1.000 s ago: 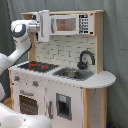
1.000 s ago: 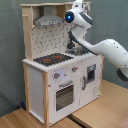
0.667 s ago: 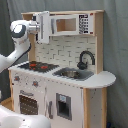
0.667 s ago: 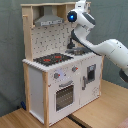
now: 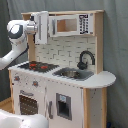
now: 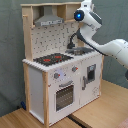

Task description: Play with the kitchen

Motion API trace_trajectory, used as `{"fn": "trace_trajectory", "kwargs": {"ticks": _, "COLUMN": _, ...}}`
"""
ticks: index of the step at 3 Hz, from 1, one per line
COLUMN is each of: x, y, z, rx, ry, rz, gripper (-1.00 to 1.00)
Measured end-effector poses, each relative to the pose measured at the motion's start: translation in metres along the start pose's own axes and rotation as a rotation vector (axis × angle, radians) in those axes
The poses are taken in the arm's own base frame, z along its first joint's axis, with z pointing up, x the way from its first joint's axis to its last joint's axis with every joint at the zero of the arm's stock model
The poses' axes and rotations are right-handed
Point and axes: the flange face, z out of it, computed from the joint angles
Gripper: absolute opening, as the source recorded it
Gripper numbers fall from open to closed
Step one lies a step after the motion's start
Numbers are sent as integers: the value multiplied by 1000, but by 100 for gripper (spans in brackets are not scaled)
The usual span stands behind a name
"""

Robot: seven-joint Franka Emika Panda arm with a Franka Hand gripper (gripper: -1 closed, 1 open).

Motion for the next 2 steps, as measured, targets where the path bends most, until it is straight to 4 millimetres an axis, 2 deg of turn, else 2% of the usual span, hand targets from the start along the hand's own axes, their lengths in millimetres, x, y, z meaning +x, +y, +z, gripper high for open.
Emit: {"fn": "trace_trajectory", "kwargs": {"ticks": 2, "x": -20, "y": 14, "z": 14, "rx": 13, "ry": 48, "rz": -14, "gripper": -100}}
